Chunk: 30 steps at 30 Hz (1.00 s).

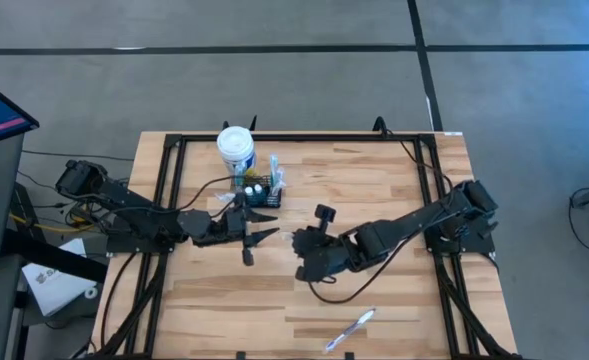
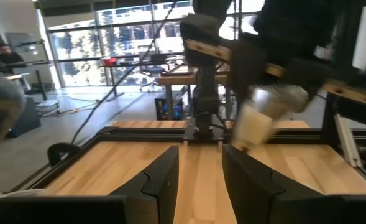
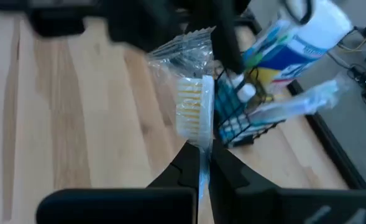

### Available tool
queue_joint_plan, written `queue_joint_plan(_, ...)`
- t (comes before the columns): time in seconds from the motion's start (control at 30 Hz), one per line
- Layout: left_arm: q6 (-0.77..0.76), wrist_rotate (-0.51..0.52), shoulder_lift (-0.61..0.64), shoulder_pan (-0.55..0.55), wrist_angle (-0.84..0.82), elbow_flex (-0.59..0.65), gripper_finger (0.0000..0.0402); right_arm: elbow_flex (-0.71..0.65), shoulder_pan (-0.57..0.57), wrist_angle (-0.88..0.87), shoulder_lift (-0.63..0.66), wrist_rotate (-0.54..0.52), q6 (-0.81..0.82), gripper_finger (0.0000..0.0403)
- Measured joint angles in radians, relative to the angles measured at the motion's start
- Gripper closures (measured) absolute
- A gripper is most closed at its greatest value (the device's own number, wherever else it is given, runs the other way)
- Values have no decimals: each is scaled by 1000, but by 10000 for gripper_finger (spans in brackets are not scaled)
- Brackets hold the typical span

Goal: Pick & Place toothbrushing station
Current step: Put the orange toothbrush into the wire organizer

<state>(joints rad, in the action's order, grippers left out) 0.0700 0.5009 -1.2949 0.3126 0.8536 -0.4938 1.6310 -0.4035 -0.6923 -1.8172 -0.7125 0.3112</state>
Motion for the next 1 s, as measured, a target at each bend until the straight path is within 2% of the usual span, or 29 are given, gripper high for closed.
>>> queue_joint_plan(0.33, 0, -22, 0, 0, 4, 0, 284, 59, 14, 133, 0, 0, -183, 401)
queue_joint_plan(0.53, -1, -107, 0, 0, 18, 0, 284, 71, 20, 226, 0, 2, -280, 401)
queue_joint_plan(1.0, -8, -203, 0, 0, 123, 0, 284, 71, 27, 311, 0, 30, -322, 401)
